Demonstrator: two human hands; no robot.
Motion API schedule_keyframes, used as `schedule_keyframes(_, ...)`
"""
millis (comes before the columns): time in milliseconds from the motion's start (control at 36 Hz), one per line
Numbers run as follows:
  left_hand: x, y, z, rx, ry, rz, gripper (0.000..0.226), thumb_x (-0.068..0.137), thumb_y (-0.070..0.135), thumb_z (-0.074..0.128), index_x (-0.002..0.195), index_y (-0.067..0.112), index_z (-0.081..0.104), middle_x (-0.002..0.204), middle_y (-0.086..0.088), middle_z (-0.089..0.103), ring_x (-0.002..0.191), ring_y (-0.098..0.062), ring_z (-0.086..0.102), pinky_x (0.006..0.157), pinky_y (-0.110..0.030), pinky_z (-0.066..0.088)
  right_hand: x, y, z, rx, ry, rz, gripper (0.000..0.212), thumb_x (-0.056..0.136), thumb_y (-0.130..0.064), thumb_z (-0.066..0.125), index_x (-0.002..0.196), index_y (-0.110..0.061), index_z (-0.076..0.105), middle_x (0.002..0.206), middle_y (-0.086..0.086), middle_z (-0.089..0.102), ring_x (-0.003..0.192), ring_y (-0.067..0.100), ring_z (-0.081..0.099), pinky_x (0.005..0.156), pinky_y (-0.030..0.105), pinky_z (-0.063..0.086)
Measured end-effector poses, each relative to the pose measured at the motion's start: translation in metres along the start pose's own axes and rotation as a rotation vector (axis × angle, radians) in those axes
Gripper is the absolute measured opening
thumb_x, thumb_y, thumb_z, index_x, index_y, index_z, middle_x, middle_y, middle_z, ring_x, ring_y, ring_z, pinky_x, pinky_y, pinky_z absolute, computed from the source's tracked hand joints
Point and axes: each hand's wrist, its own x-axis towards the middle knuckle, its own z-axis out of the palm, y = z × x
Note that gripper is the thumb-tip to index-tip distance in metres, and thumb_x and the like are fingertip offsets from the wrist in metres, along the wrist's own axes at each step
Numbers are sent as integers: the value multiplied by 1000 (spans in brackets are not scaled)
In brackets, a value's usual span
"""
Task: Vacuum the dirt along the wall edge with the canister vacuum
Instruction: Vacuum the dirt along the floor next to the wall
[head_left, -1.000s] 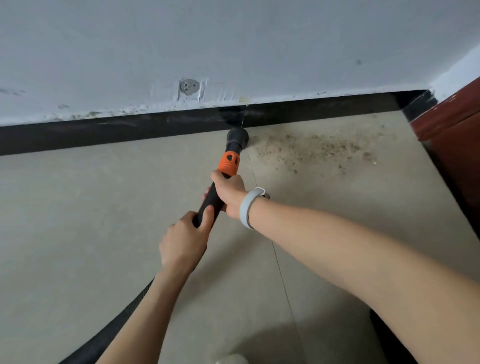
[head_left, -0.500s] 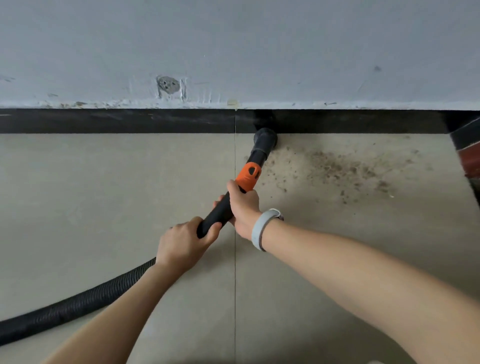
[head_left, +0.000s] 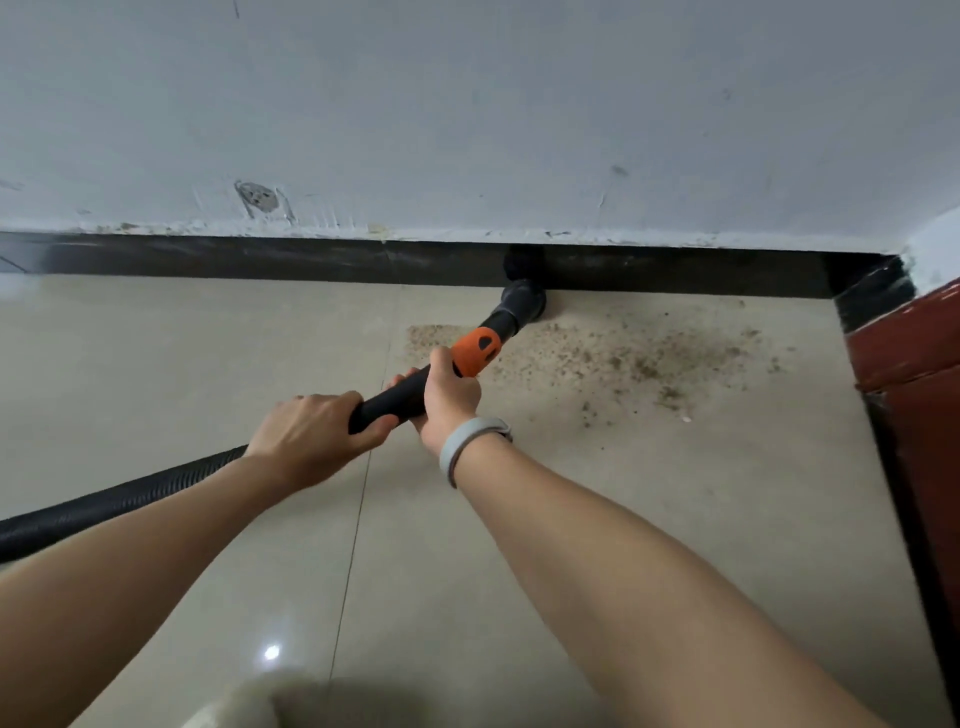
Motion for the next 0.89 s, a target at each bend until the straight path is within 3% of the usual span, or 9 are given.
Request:
schedule_keyframes(167,3,5,1,20,49,8,46,87,66,38,68,25,42,58,8,49,56,-19,49,50,-32,29,-1,-4,-3,29,0,-21,34,92,-20,56,119,-1,48,76,10,59,62,22,63,79,41,59)
schedule_keyframes(472,24,52,32,-59,47,126,49,85,70,37,73,23,48,60,8,51,62,-21,57,54,-31,37,11,-31,-55,-22,98,-87,37,94,-23,55,122,1,49,82,11,61,63,22,64,67,33,58)
schedule_keyframes(583,38,70,31,-51,56,184,51,80,73,31,71,25,46,60,8,49,61,-21,53,54,-31,35,12,-48,-70,-43,137,-105,34,94,-26,55,117,-1,50,79,7,61,60,18,63,52,26,52)
schedule_keyframes(806,59,101,22,-59,58,269,49,82,72,34,69,26,45,62,4,51,63,-23,52,56,-32,36,18,-77,-91,56,151,-124,19,94,-23,55,93,-5,48,79,11,59,63,25,63,63,35,57)
schedule_keyframes(889,63,117,23,-77,45,285,50,83,72,35,70,26,47,60,5,50,63,-24,54,54,-32,34,20,-86,-102,56,180,-139,20,93,-23,57,90,-5,48,76,10,59,56,21,62,57,32,56)
